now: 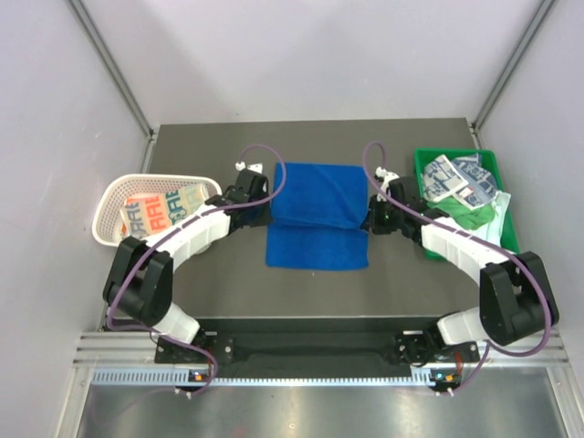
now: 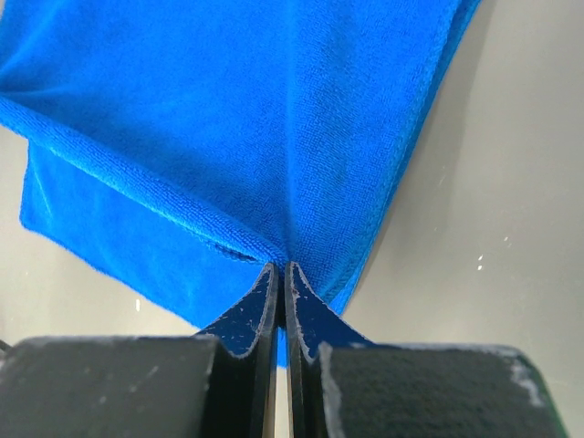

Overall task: Fold and stack the towels
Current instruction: Fold the towel

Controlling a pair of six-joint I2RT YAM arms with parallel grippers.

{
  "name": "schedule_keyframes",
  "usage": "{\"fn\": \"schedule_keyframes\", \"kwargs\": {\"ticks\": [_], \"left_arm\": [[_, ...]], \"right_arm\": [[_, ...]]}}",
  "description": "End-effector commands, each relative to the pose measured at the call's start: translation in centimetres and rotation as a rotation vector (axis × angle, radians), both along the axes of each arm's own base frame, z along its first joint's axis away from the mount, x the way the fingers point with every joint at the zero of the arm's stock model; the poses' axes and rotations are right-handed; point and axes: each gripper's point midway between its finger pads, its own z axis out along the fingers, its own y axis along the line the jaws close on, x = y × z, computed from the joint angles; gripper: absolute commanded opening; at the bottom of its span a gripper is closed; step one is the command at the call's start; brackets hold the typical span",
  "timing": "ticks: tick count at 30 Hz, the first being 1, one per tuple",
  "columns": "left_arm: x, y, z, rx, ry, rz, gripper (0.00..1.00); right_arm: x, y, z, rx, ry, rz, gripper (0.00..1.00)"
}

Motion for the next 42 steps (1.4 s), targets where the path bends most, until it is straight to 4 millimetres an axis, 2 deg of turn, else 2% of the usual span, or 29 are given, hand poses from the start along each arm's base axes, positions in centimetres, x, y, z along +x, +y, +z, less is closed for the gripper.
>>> {"fn": "schedule_keyframes", "kwargs": {"ticks": [1,8,14,24,32,42], "left_arm": [[-0.5,0.6,1.6,0.007,-0.033,0.016,0.00],[-1.5,1.0,2.0,0.019,-0.040,0.010,0.00],[-2.7,1.3,0.9,0.034,-0.010,0.005,0.00],[-4.0,1.5,0.0,0.040,0.012,0.002,0.00],[-4.6,1.5,-0.8,0.043,0.028,-0.003,0.00],[-6.2,1.1,-4.6,0.044,0.107,-0.034,0.00]], "right_arm": [[-0.4,0.2,1.2,-0.003,-0.040,0.011,0.00],[-1.0,0.6,1.1,-0.010,-0.042,0.029,0.00],[-1.8,0.7,0.4,-0.018,-0.025,0.036,0.00],[-2.6,0.8,0.5,-0.020,-0.023,0.034,0.00],[-3.4,1.0,-0.7,-0.029,0.003,0.043,0.00],[-4.1,0.9,-3.5,-0.044,0.056,0.043,0.05]]}}
